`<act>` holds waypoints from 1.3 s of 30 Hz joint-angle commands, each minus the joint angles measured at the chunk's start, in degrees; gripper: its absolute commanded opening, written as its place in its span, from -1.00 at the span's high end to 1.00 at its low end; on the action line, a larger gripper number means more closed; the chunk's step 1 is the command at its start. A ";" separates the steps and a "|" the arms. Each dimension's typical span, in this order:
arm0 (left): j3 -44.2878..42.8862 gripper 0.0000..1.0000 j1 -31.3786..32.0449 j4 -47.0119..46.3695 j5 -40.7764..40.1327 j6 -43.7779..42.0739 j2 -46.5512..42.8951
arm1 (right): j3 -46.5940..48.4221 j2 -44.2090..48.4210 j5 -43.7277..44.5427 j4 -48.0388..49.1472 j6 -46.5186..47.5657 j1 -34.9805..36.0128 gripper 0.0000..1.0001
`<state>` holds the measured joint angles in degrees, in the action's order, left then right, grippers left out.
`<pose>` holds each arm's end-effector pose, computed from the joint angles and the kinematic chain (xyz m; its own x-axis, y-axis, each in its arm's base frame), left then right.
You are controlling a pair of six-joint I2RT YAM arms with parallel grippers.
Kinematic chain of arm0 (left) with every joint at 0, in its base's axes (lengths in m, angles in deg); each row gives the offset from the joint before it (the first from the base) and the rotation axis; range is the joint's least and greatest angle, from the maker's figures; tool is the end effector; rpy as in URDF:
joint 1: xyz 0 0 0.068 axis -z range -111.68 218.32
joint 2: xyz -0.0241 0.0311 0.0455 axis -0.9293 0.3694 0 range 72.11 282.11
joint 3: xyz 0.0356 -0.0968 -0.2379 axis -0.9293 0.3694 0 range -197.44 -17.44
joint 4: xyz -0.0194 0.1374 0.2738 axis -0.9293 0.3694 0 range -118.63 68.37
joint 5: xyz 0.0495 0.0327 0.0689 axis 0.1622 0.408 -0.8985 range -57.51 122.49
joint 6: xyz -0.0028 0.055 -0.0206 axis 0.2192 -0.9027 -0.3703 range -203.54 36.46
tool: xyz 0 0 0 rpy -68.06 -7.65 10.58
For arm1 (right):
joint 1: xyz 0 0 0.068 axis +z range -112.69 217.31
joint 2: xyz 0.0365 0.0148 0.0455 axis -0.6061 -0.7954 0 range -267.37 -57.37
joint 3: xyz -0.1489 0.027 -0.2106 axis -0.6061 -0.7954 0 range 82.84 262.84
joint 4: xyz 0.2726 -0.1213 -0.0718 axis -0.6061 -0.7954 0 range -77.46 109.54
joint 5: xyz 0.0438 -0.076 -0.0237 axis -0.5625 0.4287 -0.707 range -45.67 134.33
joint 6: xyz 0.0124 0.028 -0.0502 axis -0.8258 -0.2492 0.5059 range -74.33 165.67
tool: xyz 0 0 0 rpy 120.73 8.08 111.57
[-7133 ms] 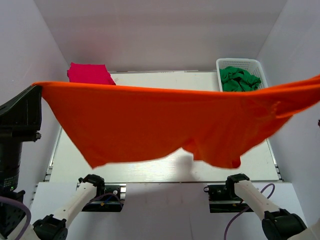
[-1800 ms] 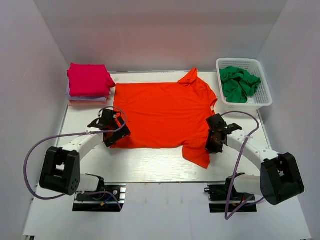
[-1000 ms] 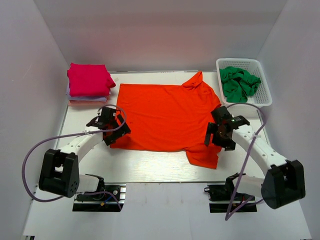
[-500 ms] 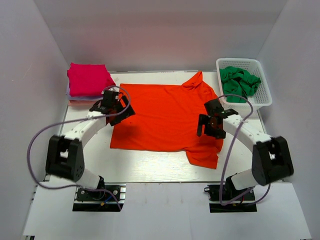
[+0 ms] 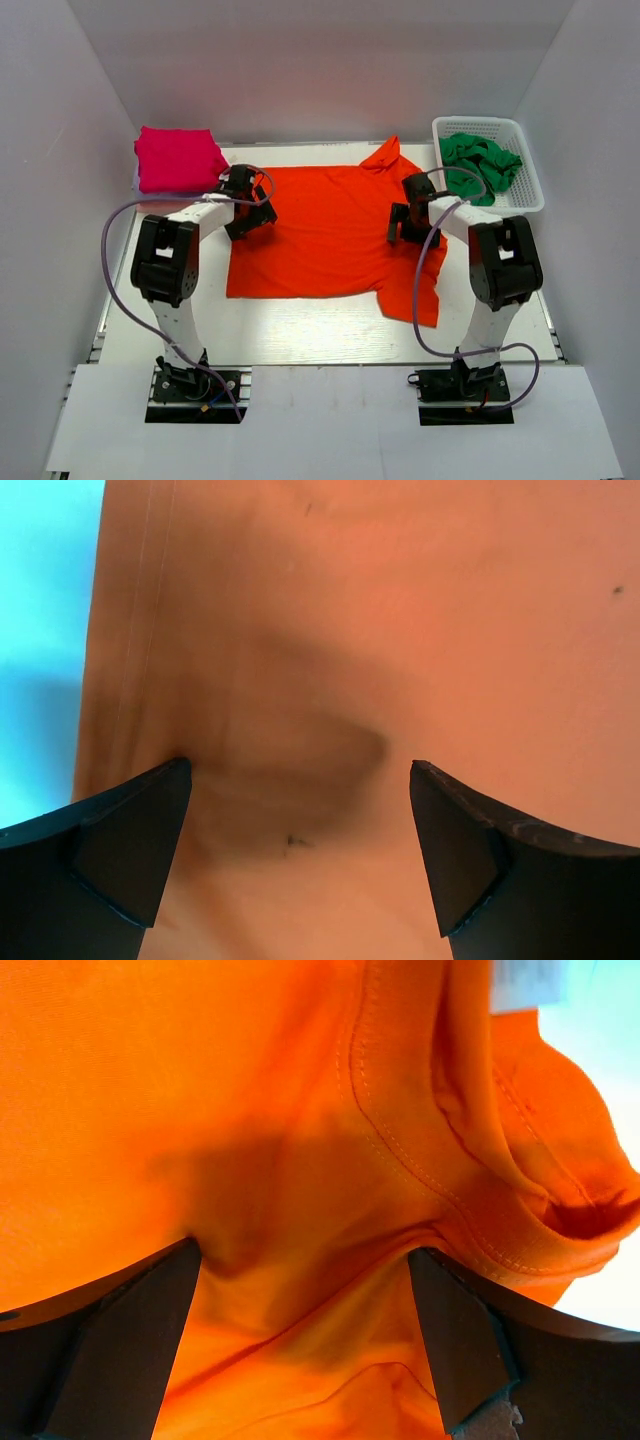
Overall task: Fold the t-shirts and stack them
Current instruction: Flatten out the tshirt, then grap the side of the flattened tshirt closest away from the robot with both arms
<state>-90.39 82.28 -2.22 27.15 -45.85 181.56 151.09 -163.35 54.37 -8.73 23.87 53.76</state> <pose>0.4159 -0.0994 0.1195 -0.8054 -0.4270 -0.4111 -0.3706 0.9041 -0.2128 0.3900 0.1074 0.1162 -0.8918 0.1179 -0.4368 0.1296 0.9916 0.0031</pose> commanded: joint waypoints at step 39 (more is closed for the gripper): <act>27.77 -0.78 -0.77 13.58 -4.68 15.22 -23.68 | -34.75 52.36 7.96 -2.39 -16.16 -0.01 -0.81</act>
<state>-62.70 81.54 13.19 21.20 -31.62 156.30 117.78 -112.66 57.80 -8.03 12.72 54.08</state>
